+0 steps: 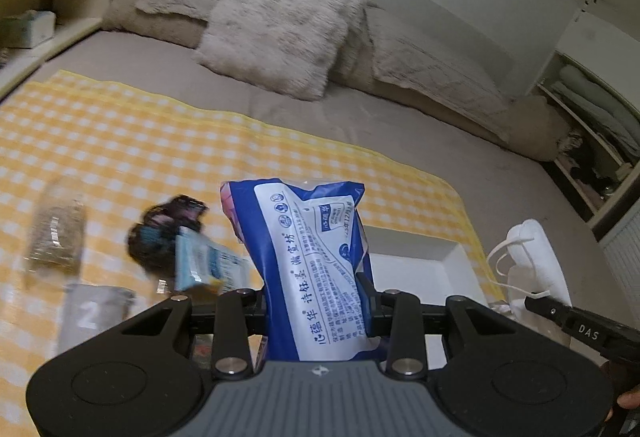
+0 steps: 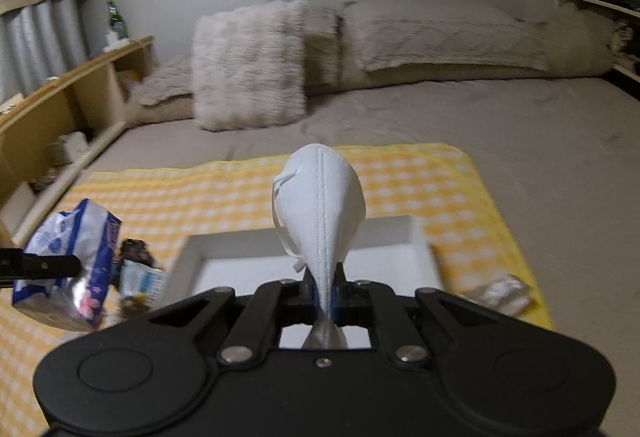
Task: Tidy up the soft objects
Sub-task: 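Carry the wet-wipe pack and white mask over the white box with both tools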
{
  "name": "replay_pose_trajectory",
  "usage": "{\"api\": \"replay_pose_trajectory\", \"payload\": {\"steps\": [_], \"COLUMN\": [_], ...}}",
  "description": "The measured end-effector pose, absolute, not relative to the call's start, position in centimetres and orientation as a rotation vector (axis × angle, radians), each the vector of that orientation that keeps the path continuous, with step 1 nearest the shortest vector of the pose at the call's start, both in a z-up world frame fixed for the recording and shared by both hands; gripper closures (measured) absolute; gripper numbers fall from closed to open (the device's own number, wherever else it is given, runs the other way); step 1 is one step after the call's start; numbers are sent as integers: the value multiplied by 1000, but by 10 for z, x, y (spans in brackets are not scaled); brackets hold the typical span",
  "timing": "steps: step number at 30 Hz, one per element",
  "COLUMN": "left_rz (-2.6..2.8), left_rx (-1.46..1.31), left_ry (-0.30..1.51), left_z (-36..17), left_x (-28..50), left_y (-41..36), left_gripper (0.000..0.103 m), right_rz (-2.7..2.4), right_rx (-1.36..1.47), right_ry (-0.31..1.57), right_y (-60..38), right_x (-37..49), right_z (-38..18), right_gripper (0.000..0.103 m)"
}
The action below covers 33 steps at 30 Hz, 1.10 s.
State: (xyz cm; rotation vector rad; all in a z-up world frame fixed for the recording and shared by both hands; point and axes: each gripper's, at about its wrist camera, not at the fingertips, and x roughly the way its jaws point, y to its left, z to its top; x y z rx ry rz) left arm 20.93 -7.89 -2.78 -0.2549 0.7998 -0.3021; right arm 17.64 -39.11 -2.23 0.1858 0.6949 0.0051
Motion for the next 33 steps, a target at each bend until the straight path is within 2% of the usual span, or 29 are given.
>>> {"api": "replay_pose_trajectory", "payload": {"steps": [8, 14, 16, 17, 18, 21, 27, 29, 33], "left_rz": [-331, -320, -302, -297, -293, -295, -298, -300, -302], "left_rx": [-247, -174, -155, -147, -138, -120, -85, -84, -96], "left_ry": [963, 1002, 1015, 1019, 1022, 1019, 1017, 1026, 1019], "left_z": [-71, -97, -105, -106, -109, -113, -121, -125, -122], "left_x": [218, 217, 219, 220, 221, 222, 219, 220, 219], "left_y": [-114, -125, -126, -125, -124, -124, -129, -130, -128], "left_gripper": [65, 65, 65, 65, 65, 64, 64, 57, 50], "right_rz": [-88, -73, -51, -45, -45, -33, -40, -43, -24], "right_rx": [99, -19, -9, 0, 6, 8, 77, 78, 122], "right_ry": [832, 978, 1021, 1036, 1040, 1027, 1025, 1026, 987], "right_y": [-410, -393, -392, -391, -391, -390, -399, -400, -401], "right_x": [186, 202, 204, 205, 206, 204, 203, 203, 200], "right_z": [-53, -87, -96, -98, -98, -92, -88, -88, -83], "right_gripper": [97, 94, 76, 60, 49, 37, 29, 27, 27]}}
